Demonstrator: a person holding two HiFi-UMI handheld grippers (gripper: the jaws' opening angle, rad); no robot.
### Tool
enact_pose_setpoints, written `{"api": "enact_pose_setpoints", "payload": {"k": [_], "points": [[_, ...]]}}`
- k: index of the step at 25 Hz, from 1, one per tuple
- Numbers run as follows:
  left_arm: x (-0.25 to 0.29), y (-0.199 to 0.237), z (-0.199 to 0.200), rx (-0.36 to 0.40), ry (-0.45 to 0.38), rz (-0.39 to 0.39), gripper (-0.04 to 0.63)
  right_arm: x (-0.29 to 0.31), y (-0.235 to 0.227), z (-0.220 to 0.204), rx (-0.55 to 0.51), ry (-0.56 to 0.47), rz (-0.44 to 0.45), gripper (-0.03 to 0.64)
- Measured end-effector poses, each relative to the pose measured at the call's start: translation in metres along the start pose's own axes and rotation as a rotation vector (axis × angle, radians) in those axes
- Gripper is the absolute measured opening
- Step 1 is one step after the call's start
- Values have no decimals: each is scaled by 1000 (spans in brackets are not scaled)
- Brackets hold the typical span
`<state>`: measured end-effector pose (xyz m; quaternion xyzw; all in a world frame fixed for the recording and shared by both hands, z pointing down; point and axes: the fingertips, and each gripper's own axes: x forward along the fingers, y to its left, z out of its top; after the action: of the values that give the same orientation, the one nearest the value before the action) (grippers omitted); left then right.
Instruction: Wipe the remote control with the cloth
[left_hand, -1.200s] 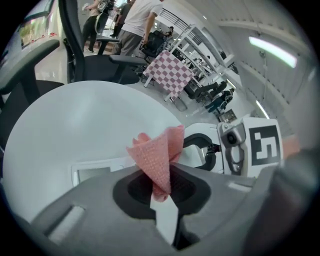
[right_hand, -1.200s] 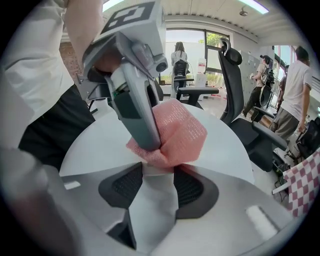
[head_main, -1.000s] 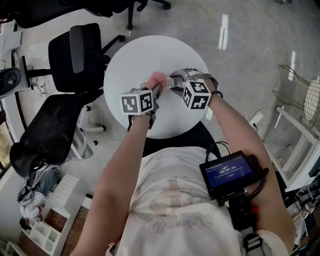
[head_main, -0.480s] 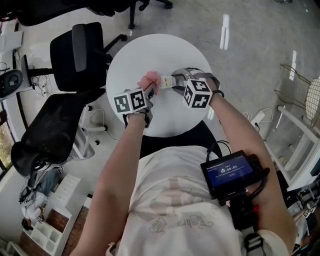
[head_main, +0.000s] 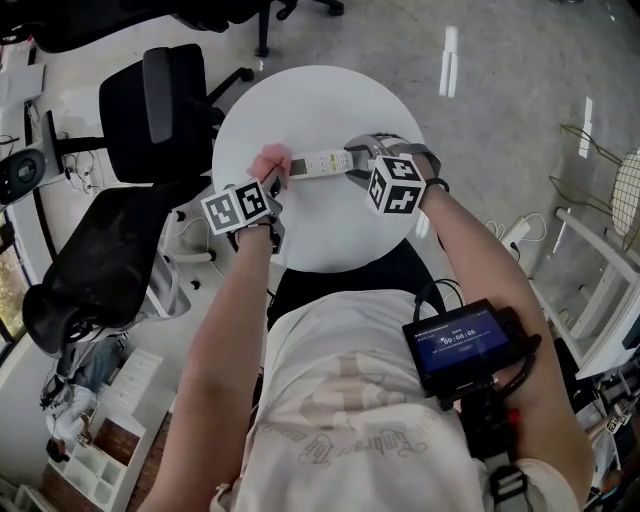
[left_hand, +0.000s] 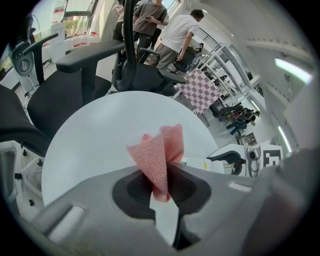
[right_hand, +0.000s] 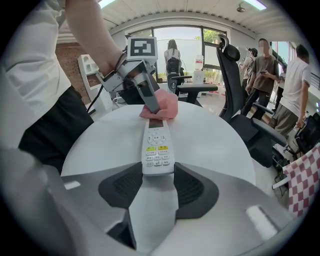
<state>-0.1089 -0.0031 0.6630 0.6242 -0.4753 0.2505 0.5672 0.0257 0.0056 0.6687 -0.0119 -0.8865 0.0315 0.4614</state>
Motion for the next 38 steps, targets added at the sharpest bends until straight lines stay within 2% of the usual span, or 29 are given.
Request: {"api": "enact_pose_setpoints", "payload": {"k": [4,8,10,15,20,23,28,33,38], "points": [[1,-5,0,27,-16,44,41,0,2,0,9,-1,-2,207],[15,-40,-11,79,34,-48,40,1,1,1,7,7,-6,207],[20,-53,-13,104,47,-57,37,1,0,1,7,13,-12,207],[22,-65,-9,108,47,-91,37,-1,-4,-1,12,21,-18,207],[33,-106,-30,116,107,-233,37,0,1,-3,4,28,-11,209],[42,-123,-47,140,142,-267,38,2,5,-7,-18,52,13,213],[28,-111,-57,92,106,-265,40,-2,6,-6,-48,79,12,221],[-9,-80,-73,7,57,-261,40,-10,8,12,-28,87,2,275],[-29,-50,-88,-115,-18,-272,41,13,12,22,-92,210,54,302]]}}
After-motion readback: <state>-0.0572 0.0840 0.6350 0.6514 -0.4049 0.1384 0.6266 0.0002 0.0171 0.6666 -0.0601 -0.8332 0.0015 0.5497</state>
